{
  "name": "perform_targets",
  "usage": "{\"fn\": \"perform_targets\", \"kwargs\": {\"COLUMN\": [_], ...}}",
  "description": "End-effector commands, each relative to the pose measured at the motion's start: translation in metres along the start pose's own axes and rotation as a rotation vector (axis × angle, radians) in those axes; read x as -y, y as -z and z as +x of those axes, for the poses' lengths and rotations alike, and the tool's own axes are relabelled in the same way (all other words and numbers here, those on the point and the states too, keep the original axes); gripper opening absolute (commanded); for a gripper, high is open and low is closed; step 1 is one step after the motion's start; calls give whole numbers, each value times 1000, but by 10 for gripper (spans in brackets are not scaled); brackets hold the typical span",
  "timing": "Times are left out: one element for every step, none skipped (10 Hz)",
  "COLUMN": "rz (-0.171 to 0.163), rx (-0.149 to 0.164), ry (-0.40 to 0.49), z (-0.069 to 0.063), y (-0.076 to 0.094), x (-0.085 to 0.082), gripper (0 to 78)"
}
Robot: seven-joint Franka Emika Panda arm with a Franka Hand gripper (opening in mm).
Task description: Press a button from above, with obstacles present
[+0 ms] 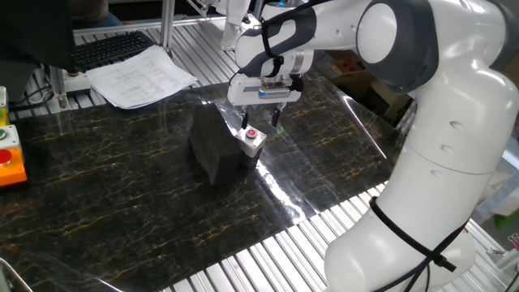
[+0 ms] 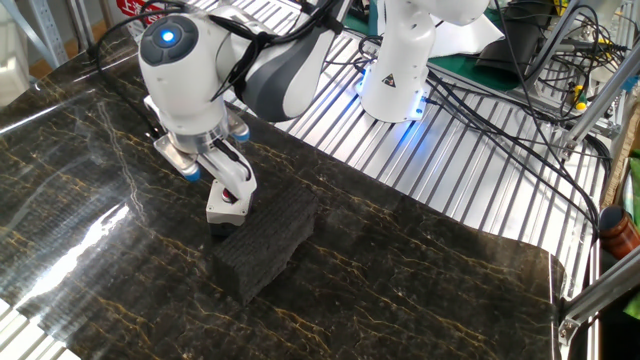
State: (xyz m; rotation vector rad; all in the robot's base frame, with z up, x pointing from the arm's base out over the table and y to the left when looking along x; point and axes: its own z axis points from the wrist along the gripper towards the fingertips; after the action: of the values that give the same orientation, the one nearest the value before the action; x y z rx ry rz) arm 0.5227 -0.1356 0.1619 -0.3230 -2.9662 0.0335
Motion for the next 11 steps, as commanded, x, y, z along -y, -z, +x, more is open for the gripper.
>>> {"fn": "perform_targets", "kwargs": {"rz": [24, 24, 24, 24, 25, 25, 29, 33, 45, 46, 48], "rx": [-3, -3, -3, -3, -4, -4, -4, -3, -4, -5, -3], "ry": [20, 24, 27, 29, 29, 31, 33, 36, 46, 50, 51], "z": [3, 2, 2, 2, 3, 5, 6, 7, 7, 8, 8], "y": [-2, -3, -4, -4, -5, -5, -5, -5, -3, -1, -1], "x": [5, 7, 8, 9, 10, 10, 11, 12, 15, 17, 17], "gripper": [775, 775, 775, 775, 775, 775, 775, 775, 775, 775, 775]}}
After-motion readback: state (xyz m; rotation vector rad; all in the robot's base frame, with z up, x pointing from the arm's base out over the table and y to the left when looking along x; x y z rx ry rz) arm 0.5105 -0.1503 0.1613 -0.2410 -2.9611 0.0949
